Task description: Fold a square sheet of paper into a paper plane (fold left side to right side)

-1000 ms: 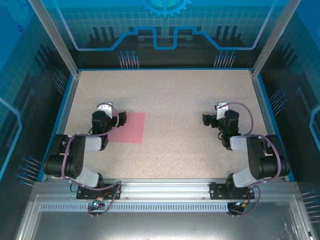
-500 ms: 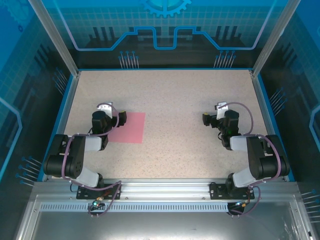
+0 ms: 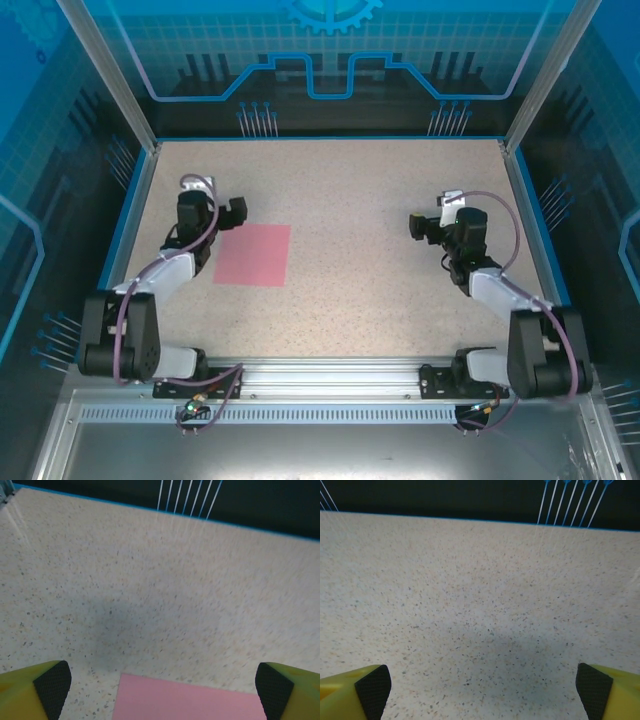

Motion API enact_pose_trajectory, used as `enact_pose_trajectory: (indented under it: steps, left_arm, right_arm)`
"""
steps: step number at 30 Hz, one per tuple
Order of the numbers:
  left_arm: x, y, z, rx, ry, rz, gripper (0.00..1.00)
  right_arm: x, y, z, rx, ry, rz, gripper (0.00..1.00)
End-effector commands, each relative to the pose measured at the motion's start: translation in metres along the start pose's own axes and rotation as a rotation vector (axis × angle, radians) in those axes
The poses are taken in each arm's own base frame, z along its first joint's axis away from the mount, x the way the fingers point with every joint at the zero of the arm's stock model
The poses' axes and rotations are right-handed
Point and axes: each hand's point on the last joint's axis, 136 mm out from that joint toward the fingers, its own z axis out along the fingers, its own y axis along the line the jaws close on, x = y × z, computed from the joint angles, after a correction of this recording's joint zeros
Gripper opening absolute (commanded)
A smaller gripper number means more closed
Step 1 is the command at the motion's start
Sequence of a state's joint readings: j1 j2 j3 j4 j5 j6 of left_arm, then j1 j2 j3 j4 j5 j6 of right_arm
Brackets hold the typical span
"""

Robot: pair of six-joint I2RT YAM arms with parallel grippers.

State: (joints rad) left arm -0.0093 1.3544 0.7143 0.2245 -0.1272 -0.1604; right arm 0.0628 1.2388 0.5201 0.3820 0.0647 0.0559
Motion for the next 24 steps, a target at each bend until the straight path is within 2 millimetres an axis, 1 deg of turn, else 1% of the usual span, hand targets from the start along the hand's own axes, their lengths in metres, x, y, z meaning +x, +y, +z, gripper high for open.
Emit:
enact_pose_trajectory:
  steps: [1,3,5,6,7,9,11,13,17,20,24]
  left_arm:
    - [0.030,0.011,-0.017,-0.089,0.211,-0.184,0.99]
    - [0.045,0.011,-0.020,-0.125,0.338,-0.248,0.99]
    - [0.063,0.001,-0.018,-0.107,0.463,-0.295,0.99]
    - [0.076,-0.007,-0.017,-0.091,0.525,-0.310,0.99]
    - [0.086,-0.015,-0.016,-0.084,0.571,-0.303,0.99]
    - [0.104,-0.024,-0.015,-0.113,0.638,-0.245,0.99]
    - [0.119,-0.023,-0.014,-0.189,0.679,-0.178,0.99]
    - [0.131,-0.018,-0.013,-0.269,0.722,-0.159,0.99]
    - [0.150,-0.020,-0.006,-0.326,0.784,-0.131,0.99]
    - [0.165,-0.026,-0.003,-0.358,0.830,-0.083,0.99]
    - [0.186,-0.037,-0.004,-0.385,0.878,-0.030,0.99]
  right_arm:
    - [0.015,0.011,-0.024,-0.006,0.105,0.049,0.99]
    - [0.015,0.017,-0.039,-0.021,0.119,0.092,0.99]
    - [0.016,0.026,-0.054,-0.046,0.131,0.133,0.99]
    - [0.017,0.031,-0.061,-0.055,0.139,0.147,0.99]
    - [0.018,0.036,-0.068,-0.066,0.145,0.152,0.99]
    - [0.020,0.042,-0.079,-0.068,0.151,0.151,0.99]
    - [0.023,0.047,-0.089,-0.071,0.158,0.138,0.99]
    - [0.024,0.049,-0.098,-0.068,0.159,0.119,0.99]
    - [0.027,0.051,-0.109,-0.069,0.174,0.097,0.99]
    - [0.029,0.050,-0.114,-0.063,0.178,0.096,0.99]
    - [0.029,0.049,-0.118,-0.056,0.167,0.107,0.99]
